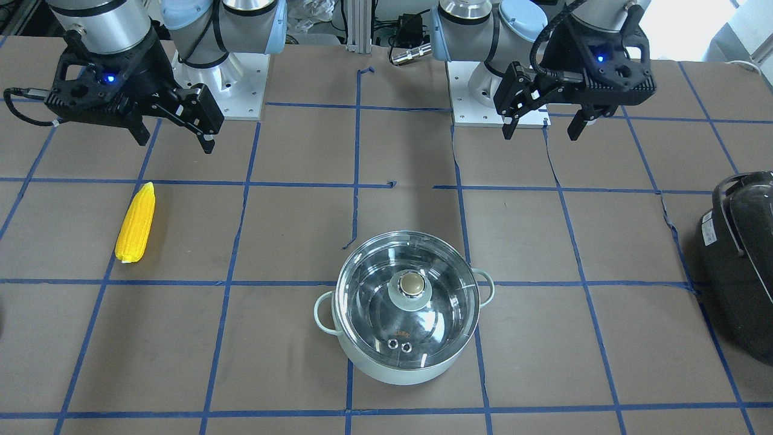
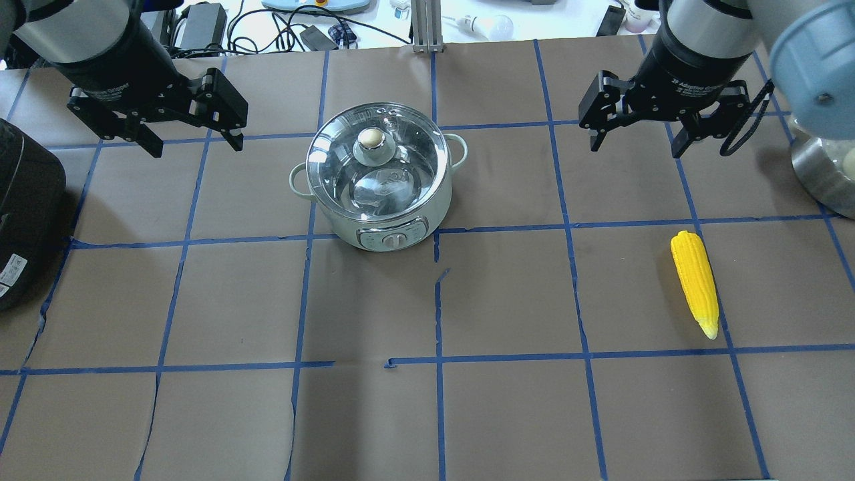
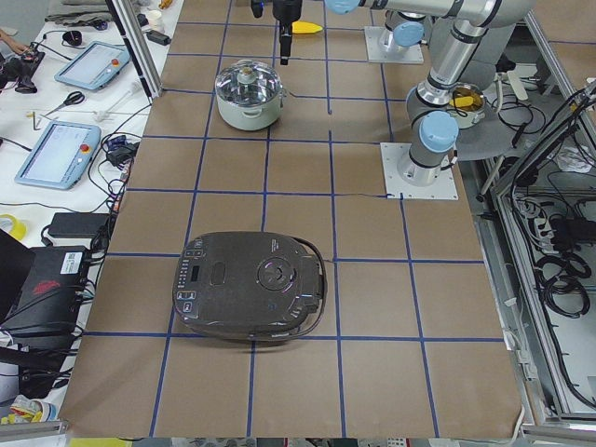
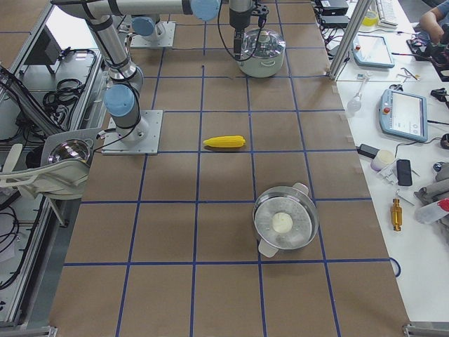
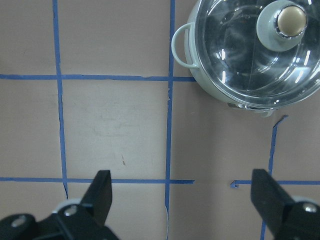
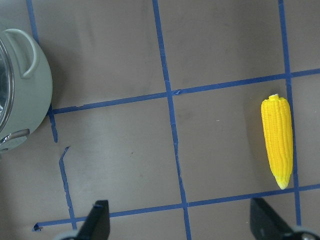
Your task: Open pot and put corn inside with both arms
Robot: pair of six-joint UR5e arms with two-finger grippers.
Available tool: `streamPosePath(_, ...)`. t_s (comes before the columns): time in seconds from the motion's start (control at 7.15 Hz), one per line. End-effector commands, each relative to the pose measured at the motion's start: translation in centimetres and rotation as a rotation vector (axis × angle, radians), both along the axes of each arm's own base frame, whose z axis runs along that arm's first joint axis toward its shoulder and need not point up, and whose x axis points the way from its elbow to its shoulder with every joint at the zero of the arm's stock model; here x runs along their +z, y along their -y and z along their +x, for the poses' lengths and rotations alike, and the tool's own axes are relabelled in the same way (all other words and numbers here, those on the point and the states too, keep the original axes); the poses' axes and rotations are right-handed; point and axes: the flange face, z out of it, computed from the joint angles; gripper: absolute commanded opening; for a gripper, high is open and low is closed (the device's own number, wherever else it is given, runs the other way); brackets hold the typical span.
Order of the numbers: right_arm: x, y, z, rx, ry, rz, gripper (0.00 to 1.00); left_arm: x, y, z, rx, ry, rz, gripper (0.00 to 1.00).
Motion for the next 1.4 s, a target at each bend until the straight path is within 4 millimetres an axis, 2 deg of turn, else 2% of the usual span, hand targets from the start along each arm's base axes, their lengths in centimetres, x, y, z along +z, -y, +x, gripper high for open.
streamPosePath(0.0, -0.1, 0.0, -0.1, -0.001, -0.002, 0.003, 1.0, -0.5, 1.3, -0.2, 0.032, -0.013, -0.008, 0.97)
streamPosePath(0.14, -0.4, 0.1, -0.1, 0.001, 0.004, 0.009, 1.0, -0.2, 2.6, -2.0, 0.039, -0.023, -0.054, 0.97)
streamPosePath(0.28, -0.5, 0.2, -0.3, -0.001, 0.004, 0.006, 1.0, -1.3, 4.7, -6.2, 0.017, -0.032, -0.079, 0.97)
streamPosePath(0.42, -0.9, 0.5, -1.0, -0.007, -0.012, 0.012, 1.0, -5.7, 7.7, -10.3, 0.036, -0.045, -0.072, 0.96)
streamPosePath(0.56, -1.6, 1.7, -3.6, -0.01, 0.0, 0.019, 1.0, -9.5, 10.0, -12.4, 0.062, -0.053, -0.068, 0.96)
streamPosePath(0.7, -3.5, 2.9, -7.5, -0.061, 0.011, 0.057, 1.0, -12.5, 11.1, -14.3, 0.073, -0.054, -0.057, 0.96)
streamPosePath(0.84, -5.8, 2.8, -10.4, -0.071, 0.02, 0.096, 0.99, -15.5, 12.5, -14.8, 0.063, -0.048, -0.034, 0.95)
streamPosePath(0.98, -7.6, 2.8, -13.0, -0.027, 0.002, 0.074, 0.99, -17.5, 13.6, -15.1, 0.061, -0.049, -0.04, 0.94)
streamPosePath(1.12, -10.4, 2.4, -15.7, -0.011, 0.005, 0.082, 1.0, -18.6, 14.1, -15.2, 0.061, -0.051, -0.046, 0.92)
streamPosePath(1.26, -14.4, 1.6, -18.5, -0.043, 0.03, 0.117, 1.0, -19.8, 14.3, -15.3, 0.06, -0.043, -0.032, 0.91)
